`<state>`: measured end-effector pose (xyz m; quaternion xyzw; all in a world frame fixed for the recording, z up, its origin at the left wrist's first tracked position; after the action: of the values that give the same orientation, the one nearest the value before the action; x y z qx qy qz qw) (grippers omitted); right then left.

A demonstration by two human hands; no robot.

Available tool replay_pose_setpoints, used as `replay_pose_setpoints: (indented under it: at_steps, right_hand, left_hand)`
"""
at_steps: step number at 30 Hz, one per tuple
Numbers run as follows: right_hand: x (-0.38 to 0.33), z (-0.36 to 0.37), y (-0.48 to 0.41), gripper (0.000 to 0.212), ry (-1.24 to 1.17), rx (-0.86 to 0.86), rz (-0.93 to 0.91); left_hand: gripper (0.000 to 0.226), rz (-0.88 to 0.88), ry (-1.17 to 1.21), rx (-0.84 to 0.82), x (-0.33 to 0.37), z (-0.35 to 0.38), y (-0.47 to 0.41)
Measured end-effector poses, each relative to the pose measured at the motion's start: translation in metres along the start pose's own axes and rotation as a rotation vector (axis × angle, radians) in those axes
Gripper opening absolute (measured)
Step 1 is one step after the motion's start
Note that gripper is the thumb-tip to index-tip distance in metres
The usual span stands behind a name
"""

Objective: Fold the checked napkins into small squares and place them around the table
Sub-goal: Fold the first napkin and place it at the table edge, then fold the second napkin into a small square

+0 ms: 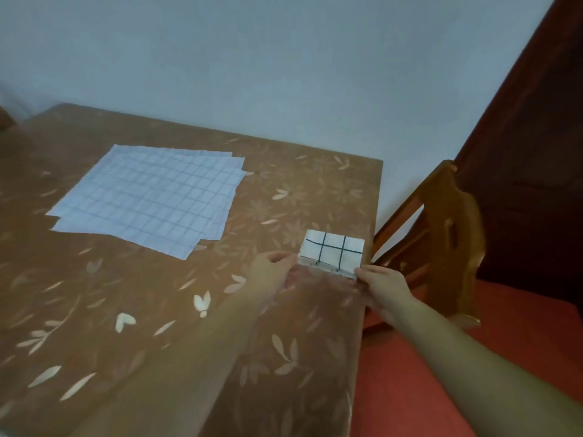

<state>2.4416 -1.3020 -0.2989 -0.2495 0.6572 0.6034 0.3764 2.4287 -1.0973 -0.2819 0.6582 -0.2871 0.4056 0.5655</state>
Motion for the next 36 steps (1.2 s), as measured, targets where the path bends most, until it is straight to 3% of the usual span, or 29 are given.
replay_pose_setpoints:
  at_steps: [3, 8, 18, 23, 27, 36]
  right_hand:
    - [-0.001, -0.009, -0.054, 0.015, -0.016, 0.055, 0.054]
    - [0.001, -0.01, -0.113, 0.022, 0.079, 0.113, 0.073]
    - [-0.007, -0.006, -0.122, 0.017, 0.464, 0.175, -0.042]
    - [-0.013, 0.008, -0.08, 0.034, 0.676, 0.263, -0.152]
    - [-0.007, 0.035, -0.021, 0.047, 0.656, 0.255, -0.227]
    - [0.052, 0.115, 0.136, 0.033, 0.562, 0.076, -0.414]
  left_hand:
    - [0.02, -0.121, -0.025, -0.054, -0.009, 0.012, -0.028]
    - [0.026, -0.172, -0.053, -0.048, -0.018, 0.027, -0.056]
    - [0.03, -0.186, -0.103, -0.036, -0.025, 0.003, -0.054]
    - [0.03, -0.132, -0.084, 0.003, -0.015, -0.047, -0.019]
    - [0.022, -0.072, -0.056, 0.038, -0.011, -0.1, 0.029]
    - [0.016, 0.069, -0.006, 0.058, -0.029, -0.227, 0.146]
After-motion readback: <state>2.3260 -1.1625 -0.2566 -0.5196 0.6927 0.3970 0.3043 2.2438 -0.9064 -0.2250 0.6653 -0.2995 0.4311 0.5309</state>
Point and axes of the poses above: each hand's wrist, its own y-axis away from the middle knuckle, its own z-axis out of the palm, x = y × z, the point moved 2 cm from there along -y, towards the middle knuckle, and after that the axes turned 2 degrees about y, right-handed, at the moved point
